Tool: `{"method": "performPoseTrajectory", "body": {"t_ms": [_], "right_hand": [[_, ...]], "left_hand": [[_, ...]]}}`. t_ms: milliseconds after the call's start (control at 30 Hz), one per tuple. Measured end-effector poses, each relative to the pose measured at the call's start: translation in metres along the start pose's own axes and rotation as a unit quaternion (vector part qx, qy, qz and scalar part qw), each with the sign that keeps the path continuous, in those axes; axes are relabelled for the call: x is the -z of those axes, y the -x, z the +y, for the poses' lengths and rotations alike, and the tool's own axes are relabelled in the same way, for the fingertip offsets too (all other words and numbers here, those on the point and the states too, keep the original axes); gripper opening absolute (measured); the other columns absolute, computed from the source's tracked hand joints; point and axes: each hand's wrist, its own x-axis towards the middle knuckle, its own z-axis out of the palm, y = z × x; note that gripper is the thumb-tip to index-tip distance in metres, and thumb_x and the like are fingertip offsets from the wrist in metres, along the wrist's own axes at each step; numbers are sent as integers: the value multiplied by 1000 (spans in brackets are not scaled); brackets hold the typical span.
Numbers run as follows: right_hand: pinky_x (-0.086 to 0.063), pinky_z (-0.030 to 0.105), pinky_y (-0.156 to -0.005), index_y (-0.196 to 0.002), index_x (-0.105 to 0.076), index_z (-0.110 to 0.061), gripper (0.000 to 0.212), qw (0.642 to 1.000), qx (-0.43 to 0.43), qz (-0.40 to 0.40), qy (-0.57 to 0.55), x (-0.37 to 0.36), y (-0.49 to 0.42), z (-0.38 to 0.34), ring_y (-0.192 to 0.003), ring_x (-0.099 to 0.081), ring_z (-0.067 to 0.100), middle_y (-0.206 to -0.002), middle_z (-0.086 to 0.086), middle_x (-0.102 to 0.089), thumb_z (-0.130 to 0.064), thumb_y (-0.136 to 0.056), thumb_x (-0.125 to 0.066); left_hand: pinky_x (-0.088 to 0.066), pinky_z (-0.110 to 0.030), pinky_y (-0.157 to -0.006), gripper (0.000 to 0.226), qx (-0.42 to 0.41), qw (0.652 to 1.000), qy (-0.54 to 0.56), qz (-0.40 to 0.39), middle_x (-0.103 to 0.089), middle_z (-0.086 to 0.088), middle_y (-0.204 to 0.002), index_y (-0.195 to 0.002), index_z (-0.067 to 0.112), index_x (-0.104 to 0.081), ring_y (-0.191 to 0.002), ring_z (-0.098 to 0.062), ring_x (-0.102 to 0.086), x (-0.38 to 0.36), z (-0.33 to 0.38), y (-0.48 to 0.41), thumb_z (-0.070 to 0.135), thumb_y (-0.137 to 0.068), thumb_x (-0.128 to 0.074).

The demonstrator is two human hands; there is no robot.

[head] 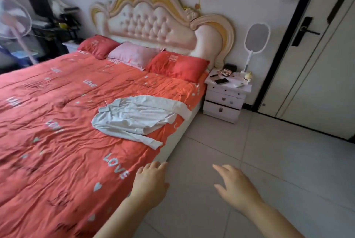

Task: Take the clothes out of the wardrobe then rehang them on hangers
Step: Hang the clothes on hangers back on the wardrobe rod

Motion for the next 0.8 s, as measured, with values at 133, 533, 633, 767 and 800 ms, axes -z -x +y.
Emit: {"method": "performPoseTrajectory", "body": {"t_ms": [133, 533, 633, 767, 800], "right_hand": [[-31, 24, -102, -145, -28, -25, 57, 998, 66, -19, -1, 18, -80, -1, -126, -39, 16, -136, -4, -42, -33, -93, -48], [-29, 26, -107, -145, -28, -25, 54, 976, 206, -73, -5, 40, -283, -57, -129, -33, 16, -140, -4, -38, -31, -95, -47], [-25, 25, -109, -144, -29, -24, 55, 972, 218, -83, 7, 32, -338, -79, -131, -32, 16, -141, -4, -37, -31, -94, -50], [-27, 24, -108, -143, -34, -24, 56, 968, 227, -106, 23, 24, -411, -112, -133, -34, 13, -143, -5, -39, -31, -91, -54], [-29, 25, -107, -142, -35, -25, 55, 967, 225, -114, 28, 23, -428, -121, -132, -35, 14, -142, -4, -41, -32, -91, -54]], "left_hand": [[-26, -34, -109, 55, 65, 998, 12, 9, -36, 3, -144, -141, 26, -31, -133, -19, -33, 18, -13, -47, 40, -91, -50], [-30, -33, -103, 55, 204, 975, 77, 30, -43, 3, -138, -139, 29, -35, -127, -21, -41, 41, -86, -172, 41, -88, -49], [-31, -32, -101, 55, 216, 973, 74, 21, -43, 3, -138, -138, 26, -37, -126, -20, -42, 42, -120, -208, 41, -87, -51], [-30, -32, -101, 52, 235, 968, 82, 10, -42, 2, -138, -137, 23, -36, -127, -20, -40, 45, -172, -259, 34, -89, -51], [-30, -32, -102, 52, 240, 967, 90, 9, -42, 2, -138, -137, 23, -36, -128, -21, -39, 47, -184, -270, 35, -89, -53]]}}
